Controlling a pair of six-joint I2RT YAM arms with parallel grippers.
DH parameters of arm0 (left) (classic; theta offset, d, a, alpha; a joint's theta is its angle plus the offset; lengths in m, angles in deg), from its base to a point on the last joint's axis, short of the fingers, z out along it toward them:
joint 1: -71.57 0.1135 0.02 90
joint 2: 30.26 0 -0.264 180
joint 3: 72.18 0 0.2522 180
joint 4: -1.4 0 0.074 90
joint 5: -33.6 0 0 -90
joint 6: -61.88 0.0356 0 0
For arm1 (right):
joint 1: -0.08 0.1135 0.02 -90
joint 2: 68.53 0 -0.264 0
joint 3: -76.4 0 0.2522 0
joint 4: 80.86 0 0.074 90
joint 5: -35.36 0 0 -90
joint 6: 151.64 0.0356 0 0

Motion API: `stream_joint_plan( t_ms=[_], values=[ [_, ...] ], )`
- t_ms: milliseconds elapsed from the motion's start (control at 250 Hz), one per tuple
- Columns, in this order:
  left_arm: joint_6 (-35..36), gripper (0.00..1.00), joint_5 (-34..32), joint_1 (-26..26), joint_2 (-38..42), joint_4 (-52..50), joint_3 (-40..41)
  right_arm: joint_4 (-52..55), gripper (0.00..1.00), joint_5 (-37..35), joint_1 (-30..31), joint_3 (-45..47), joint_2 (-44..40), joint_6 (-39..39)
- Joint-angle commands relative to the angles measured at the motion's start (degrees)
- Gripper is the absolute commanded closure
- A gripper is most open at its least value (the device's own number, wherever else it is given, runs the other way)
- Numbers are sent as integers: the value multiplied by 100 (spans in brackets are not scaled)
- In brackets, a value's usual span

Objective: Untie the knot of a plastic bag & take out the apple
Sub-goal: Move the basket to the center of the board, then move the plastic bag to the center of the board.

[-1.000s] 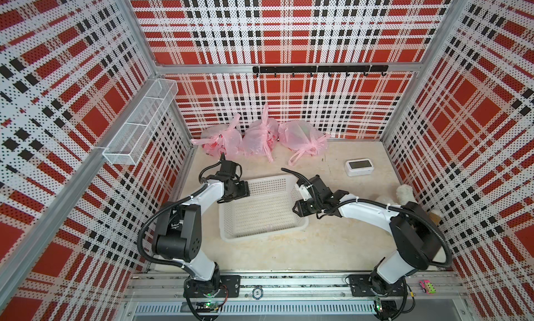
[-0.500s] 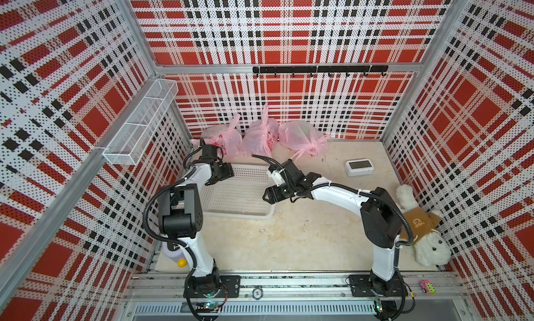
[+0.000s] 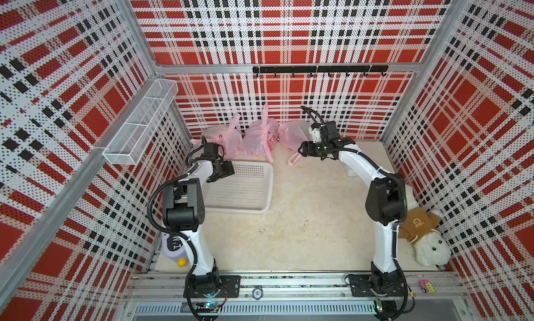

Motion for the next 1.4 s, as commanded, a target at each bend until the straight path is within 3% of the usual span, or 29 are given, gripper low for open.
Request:
stream_joint_plan(
  t_ms=[0, 208, 436, 520, 628, 704, 752, 920, 1201, 1397],
  values=[
    [-40, 27, -123, -112, -101, 119, -204, 242, 21, -250, -147, -915, 850, -114],
    [-919, 32, -348, -402, -434, 571, -257, 171, 20, -492, -304, -2334, 2044, -106],
    [-1772, 38, -654, -631, -739, 1063, -482, -339, 22, -490, -373, -2661, 2572, -196],
    [-2058, 39, -738, -669, -791, 1195, -577, -461, 36, -322, -382, -2660, 2624, -258],
    [-2166, 40, -670, -785, -837, 1280, -767, -491, 74, -92, -387, -2569, 2536, -388],
    [-2109, 40, -655, -923, -787, 1237, -878, -682, 93, 64, -382, -2076, 2190, -475],
    [-2071, 40, -609, -1021, -736, 1219, -916, -924, 100, 128, -382, -1613, 1895, -513],
    [-1880, 37, -529, -1362, -301, 1077, -666, -1538, 100, 154, -374, 87, 695, -578],
    [-1175, 34, -300, -1588, 1138, 894, 270, -1665, 100, 230, -74, 2345, -1237, -643],
    [-636, 32, -385, -2083, 1985, 630, 511, -1701, 100, -425, 328, 3481, -2647, -700]
  ],
)
